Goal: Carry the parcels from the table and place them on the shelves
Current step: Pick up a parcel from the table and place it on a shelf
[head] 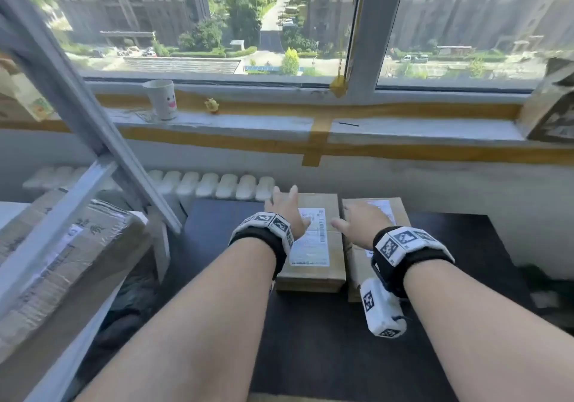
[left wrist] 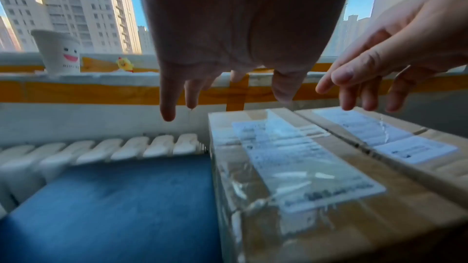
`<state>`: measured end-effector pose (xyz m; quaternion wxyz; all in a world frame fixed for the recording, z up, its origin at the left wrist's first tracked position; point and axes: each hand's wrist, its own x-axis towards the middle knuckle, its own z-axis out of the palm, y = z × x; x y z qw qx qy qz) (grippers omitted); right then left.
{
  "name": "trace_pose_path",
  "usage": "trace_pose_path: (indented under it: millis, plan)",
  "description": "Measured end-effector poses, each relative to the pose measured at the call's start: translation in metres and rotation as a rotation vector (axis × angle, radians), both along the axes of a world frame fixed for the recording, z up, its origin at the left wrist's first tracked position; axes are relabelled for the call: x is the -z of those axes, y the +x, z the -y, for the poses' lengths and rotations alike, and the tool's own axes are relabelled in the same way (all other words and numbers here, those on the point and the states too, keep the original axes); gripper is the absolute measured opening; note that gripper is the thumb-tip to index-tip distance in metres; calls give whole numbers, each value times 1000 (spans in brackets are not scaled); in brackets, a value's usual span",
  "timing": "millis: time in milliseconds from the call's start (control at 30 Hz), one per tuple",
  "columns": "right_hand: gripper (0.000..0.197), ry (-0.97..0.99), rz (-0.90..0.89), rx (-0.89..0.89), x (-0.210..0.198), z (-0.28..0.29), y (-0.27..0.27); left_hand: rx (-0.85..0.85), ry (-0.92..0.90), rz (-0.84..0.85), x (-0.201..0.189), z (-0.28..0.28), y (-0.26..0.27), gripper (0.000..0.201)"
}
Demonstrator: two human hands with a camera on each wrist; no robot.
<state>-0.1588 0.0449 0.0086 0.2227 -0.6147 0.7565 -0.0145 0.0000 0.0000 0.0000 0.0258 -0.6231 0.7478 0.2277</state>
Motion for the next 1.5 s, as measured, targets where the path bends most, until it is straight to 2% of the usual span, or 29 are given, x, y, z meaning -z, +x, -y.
trace_pose_path:
  millis: [100,167,333,433,500,600,733,867,1000,1067,1200,1300,1333,1433,1500]
  plan:
    - [34,50,-13,33,20,2,4,-60,61,-22,16,6,5,88]
    - [32,76,-5,62,29,0,9,-68,120,-50,29,12,8,90]
    - [25,20,-15,88,38,7,12,-173,204,-104,43,19,9,90]
    - [25,28,-19,86,38,9,12,-301,257,-138,43,20,6,85]
    - [27,43,0,89,38,9,14,-353,289,-191,47,23,9,72]
    - [28,34,129,185,37,6,15,-386,334,-289,48,26,17,52]
    - [14,-25,481,400,25,1,18,-446,298,-467,30,21,30,45]
    - [21,-39,686,473,0,-10,21,-483,212,-605,7,14,39,32]
    - [29,-92,855,526,-17,-23,13,-560,264,-829,-17,3,42,39]
    - [29,-120,895,533,-26,-31,9,-576,320,-911,-26,-5,41,38]
    - [39,-143,915,527,-36,-41,3,-519,374,-964,-39,-18,39,43]
    - [40,-147,964,537,-41,-47,4,-491,343,-981,-48,-25,37,57]
    - [41,-148,982,544,-43,-49,6,-481,327,-984,-49,-27,37,56]
    - [40,-144,1029,561,-45,-53,10,-475,281,-1053,-51,-32,39,35]
    - [40,-144,1049,565,-45,-54,12,-459,252,-1054,-51,-35,39,41]
